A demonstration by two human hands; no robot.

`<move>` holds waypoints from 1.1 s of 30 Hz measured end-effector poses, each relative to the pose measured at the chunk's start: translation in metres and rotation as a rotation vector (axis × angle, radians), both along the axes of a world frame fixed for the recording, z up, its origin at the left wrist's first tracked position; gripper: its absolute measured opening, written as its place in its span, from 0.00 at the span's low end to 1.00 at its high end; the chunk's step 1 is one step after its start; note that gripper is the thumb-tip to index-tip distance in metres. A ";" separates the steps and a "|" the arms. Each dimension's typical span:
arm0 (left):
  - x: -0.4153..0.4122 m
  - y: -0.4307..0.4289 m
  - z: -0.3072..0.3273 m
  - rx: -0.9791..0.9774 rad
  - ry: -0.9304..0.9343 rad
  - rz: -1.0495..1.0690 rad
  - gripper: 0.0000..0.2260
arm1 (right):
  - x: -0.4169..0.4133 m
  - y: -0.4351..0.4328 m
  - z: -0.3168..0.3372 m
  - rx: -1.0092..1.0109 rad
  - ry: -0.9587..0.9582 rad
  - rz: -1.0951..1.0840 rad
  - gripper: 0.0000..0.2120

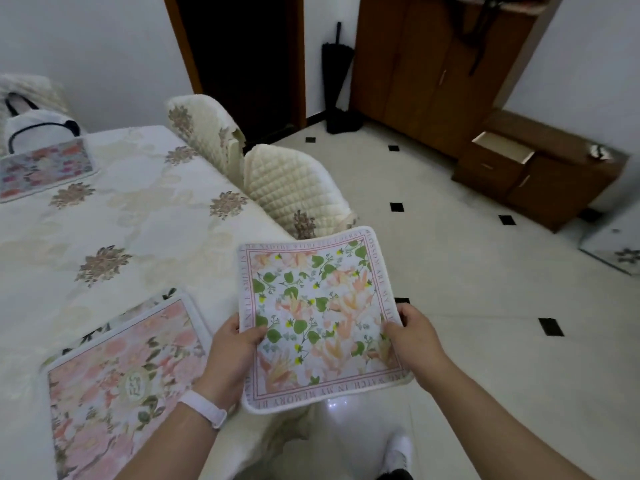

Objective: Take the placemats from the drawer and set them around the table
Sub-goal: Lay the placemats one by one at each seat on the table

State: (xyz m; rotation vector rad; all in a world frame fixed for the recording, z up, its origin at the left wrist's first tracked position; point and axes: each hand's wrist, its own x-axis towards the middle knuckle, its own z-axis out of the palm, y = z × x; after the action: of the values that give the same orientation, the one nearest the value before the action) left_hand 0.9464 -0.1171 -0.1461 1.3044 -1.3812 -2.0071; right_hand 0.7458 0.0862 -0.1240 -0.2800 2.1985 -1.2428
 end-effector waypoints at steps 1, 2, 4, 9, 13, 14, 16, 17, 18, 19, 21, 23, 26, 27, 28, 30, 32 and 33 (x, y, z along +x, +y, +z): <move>-0.017 0.005 0.001 -0.012 0.000 -0.009 0.10 | -0.015 0.008 0.003 -0.013 0.001 -0.007 0.10; -0.035 0.011 0.002 -0.020 -0.004 -0.017 0.10 | -0.031 0.016 0.008 -0.026 0.004 -0.016 0.10; -0.075 0.025 0.009 -0.010 0.009 -0.031 0.10 | -0.065 0.034 0.014 -0.053 0.014 -0.041 0.10; -0.183 0.073 0.019 -0.055 0.010 -0.139 0.11 | -0.150 0.092 0.015 -0.098 -0.007 -0.143 0.10; -0.255 0.111 0.026 -0.033 0.007 -0.176 0.09 | -0.205 0.140 0.018 -0.088 -0.004 -0.221 0.09; -0.270 0.118 0.028 -0.029 0.016 -0.197 0.09 | -0.217 0.150 0.018 -0.087 0.004 -0.243 0.09; -0.297 0.127 0.034 -0.021 0.022 -0.231 0.10 | -0.239 0.168 0.019 -0.090 0.012 -0.286 0.10; -0.308 0.129 0.036 -0.014 0.026 -0.244 0.10 | -0.248 0.174 0.019 -0.086 0.020 -0.302 0.10; -0.320 0.129 0.039 -0.009 0.031 -0.253 0.10 | -0.256 0.178 0.019 -0.087 0.023 -0.319 0.10; -0.331 0.129 0.040 -0.010 0.033 -0.259 0.10 | -0.264 0.181 0.018 -0.098 0.015 -0.337 0.11; -0.350 0.126 0.040 -0.018 0.028 -0.274 0.10 | -0.278 0.181 0.015 -0.112 -0.007 -0.347 0.11; -0.366 0.119 0.037 -0.004 0.034 -0.280 0.10 | -0.292 0.176 0.009 -0.092 -0.007 -0.326 0.11; -0.390 0.105 0.024 0.038 0.030 -0.272 0.11 | -0.315 0.163 0.000 -0.068 -0.017 -0.322 0.13; -0.399 0.099 0.019 0.053 0.028 -0.272 0.11 | -0.323 0.157 -0.002 -0.061 -0.027 -0.331 0.13; -0.409 0.092 0.013 0.072 0.030 -0.277 0.12 | -0.333 0.150 -0.005 -0.053 -0.036 -0.338 0.13; -0.432 0.074 0.004 0.115 0.043 -0.292 0.11 | -0.355 0.133 -0.006 -0.019 -0.030 -0.342 0.13; -0.460 0.052 -0.004 0.142 0.053 -0.309 0.11 | -0.383 0.112 -0.007 0.012 -0.015 -0.342 0.13; -0.475 0.038 -0.008 0.153 0.062 -0.313 0.10 | -0.397 0.100 -0.007 0.025 -0.007 -0.339 0.13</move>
State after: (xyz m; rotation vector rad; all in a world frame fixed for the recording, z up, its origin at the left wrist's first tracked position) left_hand 0.4714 -0.0787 -0.1543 1.1313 -1.5050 -2.3786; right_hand 0.3488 0.1865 -0.1308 0.1139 2.3194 -1.3862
